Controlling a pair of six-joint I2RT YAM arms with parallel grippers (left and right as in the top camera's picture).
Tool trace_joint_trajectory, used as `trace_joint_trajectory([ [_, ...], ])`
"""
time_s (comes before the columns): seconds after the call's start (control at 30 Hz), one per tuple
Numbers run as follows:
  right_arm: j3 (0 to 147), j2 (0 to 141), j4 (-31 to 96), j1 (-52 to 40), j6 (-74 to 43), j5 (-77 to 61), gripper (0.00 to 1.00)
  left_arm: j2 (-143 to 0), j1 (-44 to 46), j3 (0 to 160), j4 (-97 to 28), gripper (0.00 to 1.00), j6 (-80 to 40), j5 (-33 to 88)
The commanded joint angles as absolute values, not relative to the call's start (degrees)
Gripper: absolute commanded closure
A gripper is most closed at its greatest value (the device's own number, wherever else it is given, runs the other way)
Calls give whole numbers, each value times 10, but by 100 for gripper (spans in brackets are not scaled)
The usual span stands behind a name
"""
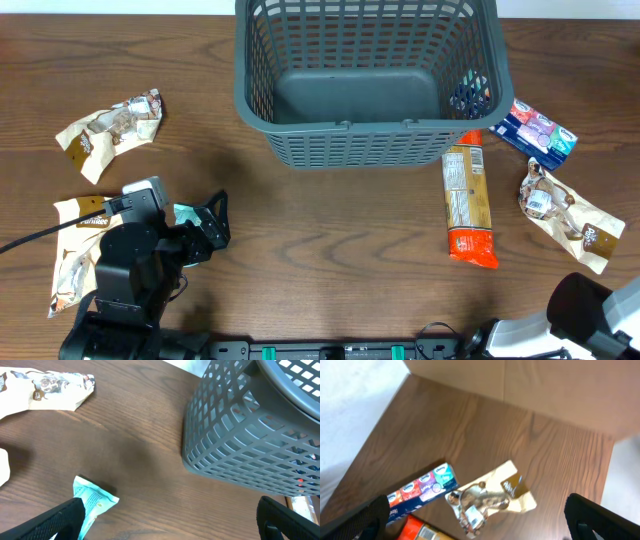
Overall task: Pack container
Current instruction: 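Release the basket and pull both grippers back, then grasp the crumpled Pantree snack bag on the right with right gripper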
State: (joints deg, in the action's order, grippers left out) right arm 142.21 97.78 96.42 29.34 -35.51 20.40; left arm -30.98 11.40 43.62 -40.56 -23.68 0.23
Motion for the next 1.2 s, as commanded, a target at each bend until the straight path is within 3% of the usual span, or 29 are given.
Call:
trace_joint_trajectory([
  [0.0, 1383, 984, 962, 297, -417, 160, 1, -307, 113, 450, -412, 1, -227, -12],
  [0.23, 1291, 986, 964, 297, -441, 161, 1, -307, 113, 450, -441, 1, -227, -61],
  [0.47, 1155, 986, 971, 297, -682, 114, 1, -307, 113, 450, -447, 1, -227, -61],
  [0.73, 1031, 986, 947, 304, -852, 75, 1, -307, 113, 450, -486, 1, -227, -61],
  [1.17, 896, 986, 781, 360, -781, 112, 1, -307, 113, 450, -488, 1, -227, -61],
])
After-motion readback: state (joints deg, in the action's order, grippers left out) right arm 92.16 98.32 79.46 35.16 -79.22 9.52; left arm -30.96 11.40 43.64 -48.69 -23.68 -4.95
